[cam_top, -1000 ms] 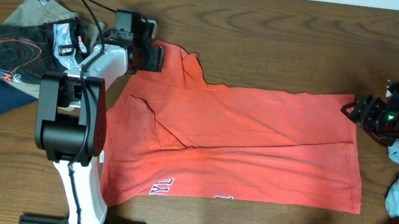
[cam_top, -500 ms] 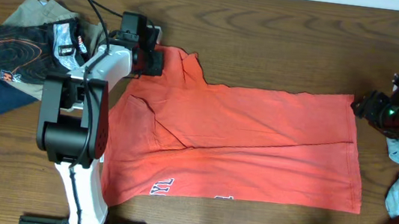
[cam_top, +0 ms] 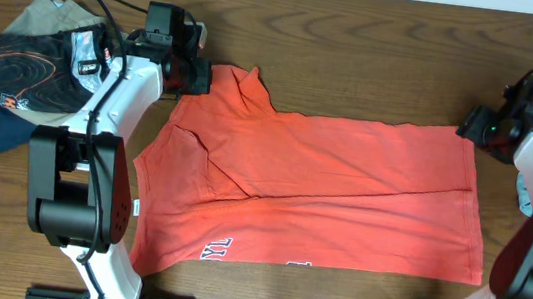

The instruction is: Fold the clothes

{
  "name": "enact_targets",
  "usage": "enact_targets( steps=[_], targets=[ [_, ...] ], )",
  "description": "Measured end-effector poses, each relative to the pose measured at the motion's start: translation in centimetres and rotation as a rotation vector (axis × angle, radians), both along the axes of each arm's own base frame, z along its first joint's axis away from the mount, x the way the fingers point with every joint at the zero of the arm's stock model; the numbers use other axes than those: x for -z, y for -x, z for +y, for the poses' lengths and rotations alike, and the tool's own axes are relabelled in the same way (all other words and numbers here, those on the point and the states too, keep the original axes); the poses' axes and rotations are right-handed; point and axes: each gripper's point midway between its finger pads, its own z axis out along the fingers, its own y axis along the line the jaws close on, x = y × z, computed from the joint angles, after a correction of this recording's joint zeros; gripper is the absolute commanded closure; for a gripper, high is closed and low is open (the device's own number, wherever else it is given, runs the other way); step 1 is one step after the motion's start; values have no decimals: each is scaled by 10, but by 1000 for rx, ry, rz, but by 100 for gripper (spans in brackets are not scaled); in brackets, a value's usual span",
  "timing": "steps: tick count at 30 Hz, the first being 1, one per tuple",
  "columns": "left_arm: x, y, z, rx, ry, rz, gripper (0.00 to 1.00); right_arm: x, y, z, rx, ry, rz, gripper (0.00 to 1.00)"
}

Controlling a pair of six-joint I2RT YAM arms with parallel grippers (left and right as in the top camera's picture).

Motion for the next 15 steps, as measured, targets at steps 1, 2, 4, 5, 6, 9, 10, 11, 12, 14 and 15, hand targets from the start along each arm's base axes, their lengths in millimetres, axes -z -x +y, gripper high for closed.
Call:
enact_targets(
  steps=[1, 2, 4, 5, 6, 9, 10, 11, 12, 14, 15],
  targets=[
    [1, 1, 0, 0, 0, 6, 94, 7, -3, -2, 11, -1, 0, 31],
    [1, 2, 0, 0, -1, 10, 94, 13, -5, -3, 24, 0, 0, 31],
    [2, 4, 0, 0, -1, 17, 94, 25, -10, -6, 48, -7, 1, 31],
    [2, 4, 0, 0, -1, 17, 94, 31, -12, -7, 60, -11, -2, 32],
    [2, 4, 0, 0, -1, 18, 94, 35, -14, -8, 69, -14, -5, 33],
    [2, 4, 0, 0, -1, 18, 94, 38, -22, -11, 100, -14, -29, 40],
    [2, 4, 0, 0, -1, 18, 94, 40, -23, -13, 108, -13, -33, 48],
    [2, 4, 0, 0, -1, 18, 94, 39, -24, -13, 119, -17, -38, 60],
    [2, 4, 0, -1, -1, 18, 94, 40, -25, -13, 126, -20, -40, 69],
    [2, 4, 0, 0, -1, 18, 94, 42, -24, -13, 135, -26, -38, 82],
    [2, 4, 0, 0, -1, 18, 94, 42, -24, -13, 139, -32, -38, 86]
  ],
)
